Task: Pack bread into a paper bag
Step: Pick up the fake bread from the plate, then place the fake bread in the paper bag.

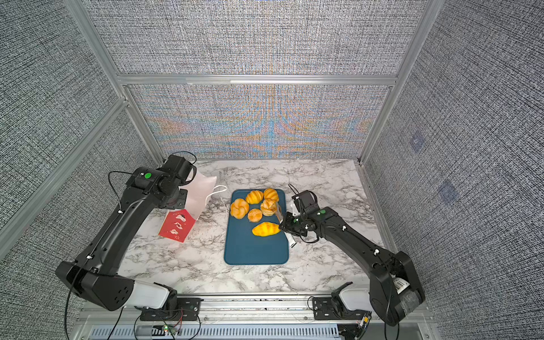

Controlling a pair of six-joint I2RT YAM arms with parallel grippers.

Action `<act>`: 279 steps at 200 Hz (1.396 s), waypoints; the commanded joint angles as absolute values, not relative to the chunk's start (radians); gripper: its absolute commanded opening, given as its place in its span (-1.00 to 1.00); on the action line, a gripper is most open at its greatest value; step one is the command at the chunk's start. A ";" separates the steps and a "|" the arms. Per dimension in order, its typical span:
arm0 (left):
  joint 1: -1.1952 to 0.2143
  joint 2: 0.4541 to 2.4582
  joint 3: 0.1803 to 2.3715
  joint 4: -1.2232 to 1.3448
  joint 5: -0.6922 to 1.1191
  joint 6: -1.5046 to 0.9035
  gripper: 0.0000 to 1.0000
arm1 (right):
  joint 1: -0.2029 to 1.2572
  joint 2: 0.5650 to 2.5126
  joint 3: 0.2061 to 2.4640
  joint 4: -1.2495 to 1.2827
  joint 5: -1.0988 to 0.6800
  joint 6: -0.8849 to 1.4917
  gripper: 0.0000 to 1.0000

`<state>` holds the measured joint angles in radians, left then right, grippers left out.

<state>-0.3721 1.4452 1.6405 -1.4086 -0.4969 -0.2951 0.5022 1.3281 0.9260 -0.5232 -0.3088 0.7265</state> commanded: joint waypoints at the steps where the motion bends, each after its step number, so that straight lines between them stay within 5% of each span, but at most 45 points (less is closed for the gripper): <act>1: -0.373 1.452 1.655 -1.404 -0.488 -0.292 -0.95 | 0.501 1.319 0.947 -0.514 -0.288 0.705 -0.85; 279: -0.373 1.485 1.710 -1.401 -0.446 -0.301 -0.96 | 0.548 1.219 1.229 -0.702 -0.287 0.675 -0.83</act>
